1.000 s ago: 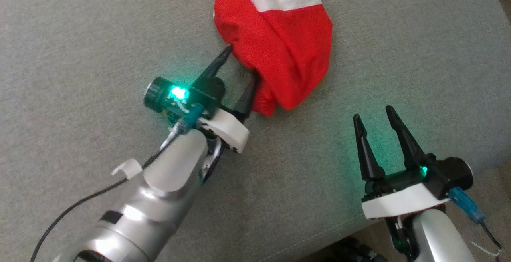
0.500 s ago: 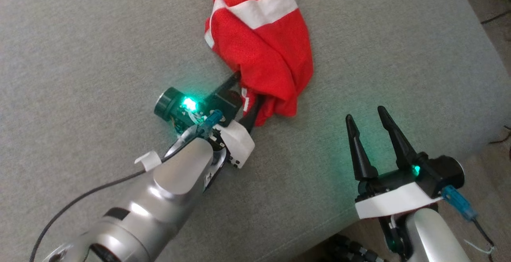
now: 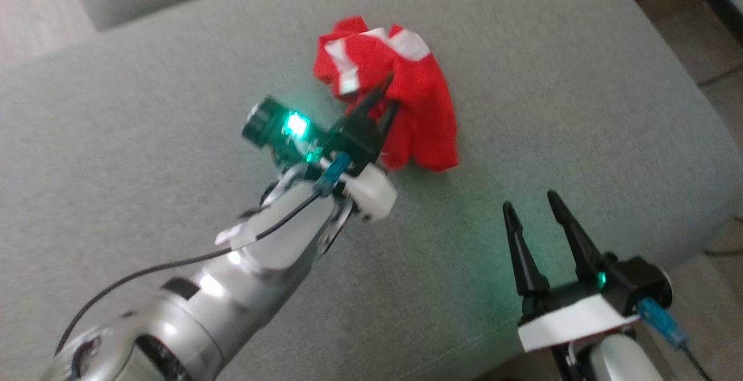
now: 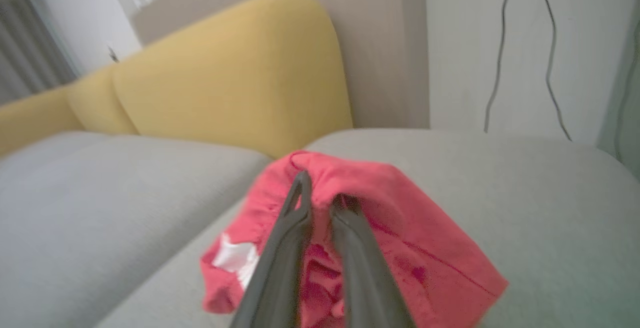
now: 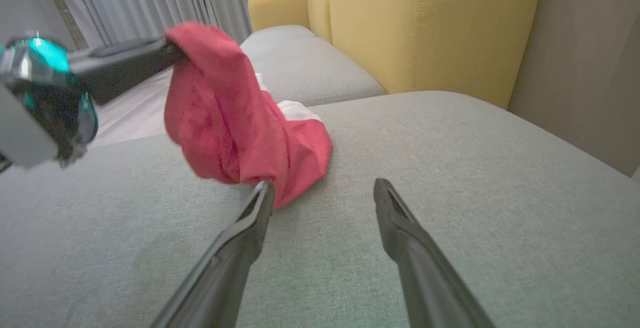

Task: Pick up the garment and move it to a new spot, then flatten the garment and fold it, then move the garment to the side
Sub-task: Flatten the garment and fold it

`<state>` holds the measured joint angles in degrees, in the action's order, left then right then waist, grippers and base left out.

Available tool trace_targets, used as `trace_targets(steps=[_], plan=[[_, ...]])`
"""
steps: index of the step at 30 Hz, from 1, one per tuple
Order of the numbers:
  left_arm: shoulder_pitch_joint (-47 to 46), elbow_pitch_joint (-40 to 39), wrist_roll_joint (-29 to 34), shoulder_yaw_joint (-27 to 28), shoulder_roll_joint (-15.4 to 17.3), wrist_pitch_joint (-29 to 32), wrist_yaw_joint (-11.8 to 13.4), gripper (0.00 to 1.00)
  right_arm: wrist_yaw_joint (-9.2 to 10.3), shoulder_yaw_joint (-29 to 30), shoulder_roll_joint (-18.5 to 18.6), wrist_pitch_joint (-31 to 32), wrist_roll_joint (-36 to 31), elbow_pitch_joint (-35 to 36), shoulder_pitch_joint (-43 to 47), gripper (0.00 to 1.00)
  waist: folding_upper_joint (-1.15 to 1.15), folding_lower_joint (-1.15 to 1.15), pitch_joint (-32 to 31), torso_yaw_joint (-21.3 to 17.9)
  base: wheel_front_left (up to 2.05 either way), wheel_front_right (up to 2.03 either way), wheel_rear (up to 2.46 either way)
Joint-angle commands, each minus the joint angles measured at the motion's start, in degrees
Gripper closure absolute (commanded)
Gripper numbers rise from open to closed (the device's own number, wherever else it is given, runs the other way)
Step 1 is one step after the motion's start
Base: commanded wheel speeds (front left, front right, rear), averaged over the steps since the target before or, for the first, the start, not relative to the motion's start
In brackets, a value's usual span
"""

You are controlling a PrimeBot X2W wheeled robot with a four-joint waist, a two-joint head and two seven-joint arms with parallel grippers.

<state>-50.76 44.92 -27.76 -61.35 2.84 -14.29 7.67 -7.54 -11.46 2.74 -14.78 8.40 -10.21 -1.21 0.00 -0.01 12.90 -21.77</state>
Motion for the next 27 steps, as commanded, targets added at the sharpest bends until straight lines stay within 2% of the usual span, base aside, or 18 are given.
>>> trace_targets(steps=[1, 4, 5, 7, 9, 12, 18, 22, 23, 24, 25, 27], plan=[[-3.9, -3.4, 2.0, 2.4, 0.1, -0.7, 2.5, 1.00, 0.05, -1.1, 0.3, -0.2, -0.4, 1.4, 0.4, 0.00, 0.00, 0.01, -4.4, 2.4, 0.00, 0.00, 0.00], [-4.8, -6.8, 6.8, 3.1, 1.5, -0.7, 6.8, 1.00, 0.05, -0.6, 0.7, -0.2, -0.6, 1.4, 1.6, 0.00, 0.00, 0.01, -6.7, 4.3, 0.00, 0.00, 0.00], [-4.8, -6.8, 6.8, 3.1, 1.5, -0.7, 6.8, 1.00, 0.05, -0.6, 0.7, -0.2, -0.6, 1.4, 1.6, 0.00, 0.00, 0.01, -6.7, 4.3, 0.00, 0.00, 0.00], [-5.0, -8.9, 10.2, 2.6, 2.6, -0.7, 9.4, 1.00, 0.05, -0.2, 0.8, -0.2, -0.6, 1.4, 2.2, 0.00, 0.00, 0.01, -7.6, 5.7, 0.00, 0.00, 0.00], [-4.1, -11.0, 11.8, 1.9, 3.1, -0.7, 9.8, 1.00, 0.05, 0.0, 1.0, -0.2, -0.6, 1.5, 2.7, 0.00, 0.00, 0.01, -8.0, 7.2, 0.00, 0.00, 0.00], [-0.3, -13.4, 11.0, 0.3, 3.1, -0.7, 7.4, 1.00, 0.05, 0.3, 1.0, -0.2, -0.7, 1.7, 3.2, 0.00, 0.00, 0.01, -7.9, 9.3, 0.00, 0.00, 0.00], [10.3, -12.2, 6.8, -5.8, 2.0, -0.7, -2.2, 1.00, 0.05, 0.6, 1.2, -0.2, -0.8, 2.1, 3.3, 0.00, 0.00, 0.01, -6.2, 12.8, 0.00, 0.00, 0.00], [14.8, -10.3, 6.3, -8.9, 1.1, -0.7, -6.1, 1.00, 0.05, 1.0, 1.5, -0.2, -0.9, 2.4, 2.9, 0.00, 0.00, 0.01, -5.3, 14.3, 0.00, 0.00, 0.00], [15.8, -10.3, 5.8, -9.2, 0.9, -0.7, -7.1, 0.91, 0.05, 1.2, 1.6, -0.2, -0.9, 2.4, 2.9, 0.00, 0.00, 0.01, -5.3, 14.7, 0.00, 0.00, 0.00], [16.6, -10.2, 5.3, -9.3, 0.8, -0.7, -7.8, 0.58, 0.05, 1.3, 1.7, -0.2, -0.9, 2.4, 2.9, 0.00, 0.00, 0.01, -5.3, 15.0, 0.00, 0.00, 0.00], [17.2, -10.3, 4.8, -9.2, 0.7, -0.7, -8.1, 0.00, 0.05, 1.3, 1.8, -0.2, -1.0, 2.3, 3.0, 0.00, 0.00, 0.01, -5.4, 15.2, 0.00, 0.00, 0.00], [18.4, -11.4, 3.2, -7.6, 0.5, -0.7, -7.8, 0.00, 0.05, 1.3, 2.0, -0.2, -1.0, 2.2, 3.0, 0.00, 0.00, 0.01, -5.6, 15.4, 0.00, 0.00, 0.00]])
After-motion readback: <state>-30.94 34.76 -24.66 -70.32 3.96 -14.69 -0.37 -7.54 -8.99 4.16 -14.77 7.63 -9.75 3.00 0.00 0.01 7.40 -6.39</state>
